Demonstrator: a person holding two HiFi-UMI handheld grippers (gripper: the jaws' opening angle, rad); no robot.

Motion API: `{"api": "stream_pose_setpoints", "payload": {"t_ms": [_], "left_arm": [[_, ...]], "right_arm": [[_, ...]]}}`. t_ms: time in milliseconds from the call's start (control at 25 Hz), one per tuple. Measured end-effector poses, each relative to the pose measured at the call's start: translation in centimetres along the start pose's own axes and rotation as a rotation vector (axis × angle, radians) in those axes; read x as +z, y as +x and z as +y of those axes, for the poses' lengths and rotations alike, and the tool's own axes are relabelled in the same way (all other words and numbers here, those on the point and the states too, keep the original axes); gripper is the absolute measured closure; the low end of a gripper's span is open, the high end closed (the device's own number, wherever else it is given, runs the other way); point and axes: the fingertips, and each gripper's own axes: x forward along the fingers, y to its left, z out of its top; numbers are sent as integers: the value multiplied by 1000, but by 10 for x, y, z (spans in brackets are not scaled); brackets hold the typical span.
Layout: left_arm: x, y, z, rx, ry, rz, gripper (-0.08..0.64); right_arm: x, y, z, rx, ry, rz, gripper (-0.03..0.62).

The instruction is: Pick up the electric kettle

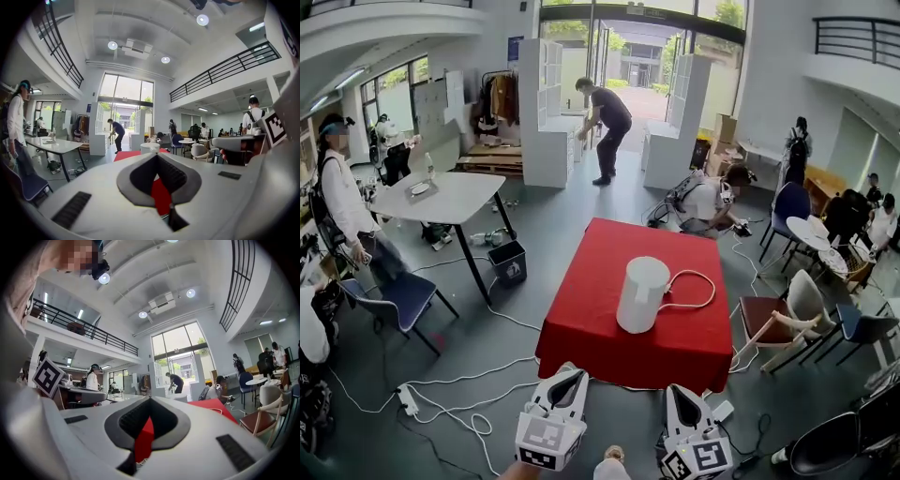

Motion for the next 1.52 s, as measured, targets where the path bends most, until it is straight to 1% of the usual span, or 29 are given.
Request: {"api": "stream_pose_setpoints", "payload": {"t_ms": [240, 520, 680, 880, 1200, 1520], "left_arm": [[16, 56, 11, 32, -11, -10, 567], [32, 104, 12, 62, -10, -8, 567], [37, 125, 20, 88, -5, -5, 566], [38, 143, 31, 125, -17, -10, 567], [43, 165, 55, 116, 2, -1, 568], [48, 200, 76, 76, 10, -21, 567]], "right_arm": [[13, 38, -42, 33, -19, 4, 591], [19, 70, -85, 61, -21, 16, 591], [18, 90, -96, 88, -16, 26, 591], [19, 113, -102, 98, -13, 19, 591], [24, 149, -111, 105, -8, -2, 590], [26, 185, -118, 117, -13, -15, 591]]}}
